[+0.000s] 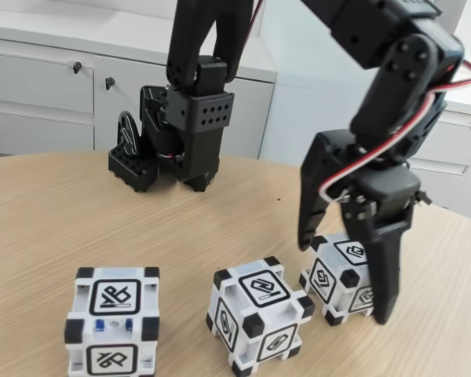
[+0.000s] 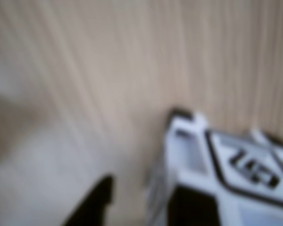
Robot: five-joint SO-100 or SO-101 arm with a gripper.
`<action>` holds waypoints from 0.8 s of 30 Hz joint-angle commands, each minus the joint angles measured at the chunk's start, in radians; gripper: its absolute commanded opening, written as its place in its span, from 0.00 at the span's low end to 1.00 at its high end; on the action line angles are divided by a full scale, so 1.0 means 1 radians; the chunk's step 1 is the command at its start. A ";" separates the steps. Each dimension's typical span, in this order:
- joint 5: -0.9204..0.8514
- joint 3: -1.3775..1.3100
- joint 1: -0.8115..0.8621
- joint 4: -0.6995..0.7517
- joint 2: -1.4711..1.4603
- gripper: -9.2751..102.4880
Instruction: Stack cubes from left to right.
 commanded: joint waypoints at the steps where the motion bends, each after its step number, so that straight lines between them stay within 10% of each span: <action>1: 0.017 -0.043 -0.014 -0.006 0.018 0.45; 24: 0.178 -0.043 -0.014 0.006 0.020 0.28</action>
